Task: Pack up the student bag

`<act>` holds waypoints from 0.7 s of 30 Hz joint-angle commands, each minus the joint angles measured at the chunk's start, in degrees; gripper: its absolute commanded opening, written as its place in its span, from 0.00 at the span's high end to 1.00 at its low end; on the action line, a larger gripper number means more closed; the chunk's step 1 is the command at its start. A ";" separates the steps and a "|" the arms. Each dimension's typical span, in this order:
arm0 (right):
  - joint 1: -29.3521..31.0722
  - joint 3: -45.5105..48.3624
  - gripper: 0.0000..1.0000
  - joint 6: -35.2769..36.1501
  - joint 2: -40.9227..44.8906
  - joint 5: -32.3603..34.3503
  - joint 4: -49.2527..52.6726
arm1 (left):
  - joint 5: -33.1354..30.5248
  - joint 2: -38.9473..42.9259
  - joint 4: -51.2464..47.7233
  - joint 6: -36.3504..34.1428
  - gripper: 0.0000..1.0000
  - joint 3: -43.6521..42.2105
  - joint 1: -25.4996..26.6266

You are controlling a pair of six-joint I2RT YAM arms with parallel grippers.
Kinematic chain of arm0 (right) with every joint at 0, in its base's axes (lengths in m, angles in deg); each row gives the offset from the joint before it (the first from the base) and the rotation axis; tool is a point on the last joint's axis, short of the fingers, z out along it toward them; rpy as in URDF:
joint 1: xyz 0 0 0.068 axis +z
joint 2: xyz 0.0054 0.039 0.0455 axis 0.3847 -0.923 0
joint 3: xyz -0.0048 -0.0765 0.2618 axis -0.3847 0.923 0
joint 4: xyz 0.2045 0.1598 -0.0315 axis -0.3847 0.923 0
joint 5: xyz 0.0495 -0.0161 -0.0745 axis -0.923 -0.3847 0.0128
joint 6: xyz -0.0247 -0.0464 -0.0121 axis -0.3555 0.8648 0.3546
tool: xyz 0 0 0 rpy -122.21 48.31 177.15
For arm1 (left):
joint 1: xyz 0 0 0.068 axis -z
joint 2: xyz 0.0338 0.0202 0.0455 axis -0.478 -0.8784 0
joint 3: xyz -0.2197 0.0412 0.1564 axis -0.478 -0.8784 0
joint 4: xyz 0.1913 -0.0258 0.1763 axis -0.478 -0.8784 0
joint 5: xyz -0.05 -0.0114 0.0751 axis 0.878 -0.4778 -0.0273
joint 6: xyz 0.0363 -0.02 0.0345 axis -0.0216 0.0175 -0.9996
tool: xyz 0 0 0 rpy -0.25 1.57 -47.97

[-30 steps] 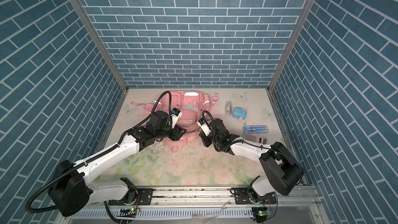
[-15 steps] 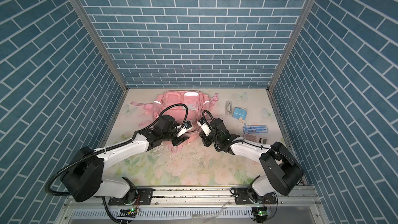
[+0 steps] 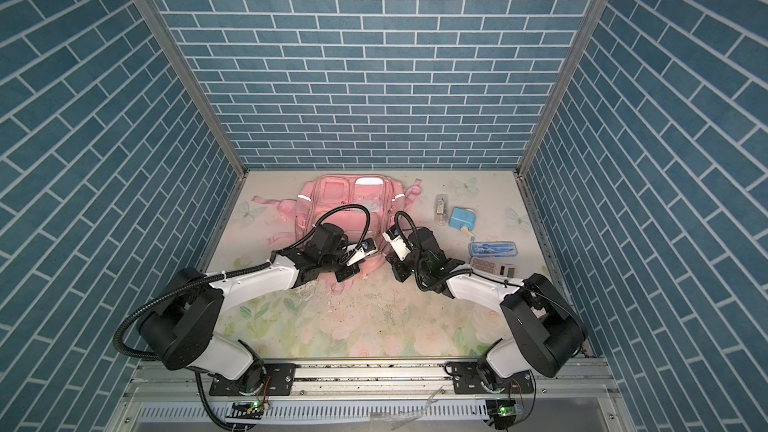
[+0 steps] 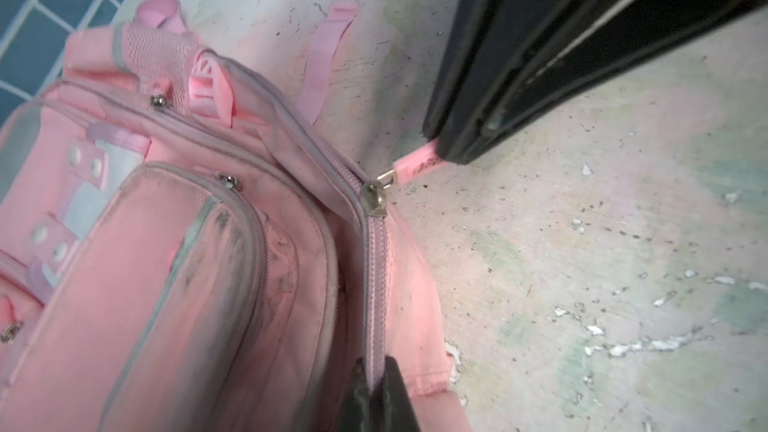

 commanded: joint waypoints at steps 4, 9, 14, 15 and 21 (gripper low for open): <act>-5.04 0.38 1.00 -1.31 1.54 2.16 -0.19 | 0.13 4.18 -2.93 -0.61 1.00 1.16 1.24; -10.60 0.92 1.00 -3.78 -0.01 2.28 -1.64 | 1.45 12.33 -3.15 1.37 1.00 -2.38 1.72; -12.57 -0.87 1.00 -1.98 -2.61 3.63 -2.67 | -0.26 16.72 -5.21 2.55 1.00 -4.36 4.51; -13.11 -1.22 1.00 -1.82 -3.12 3.80 -2.98 | -0.63 17.47 -5.32 3.00 1.00 -4.78 4.96; -15.31 -3.19 1.00 -0.41 -5.48 4.46 -2.74 | -2.91 20.89 -5.03 5.99 1.00 -5.75 8.06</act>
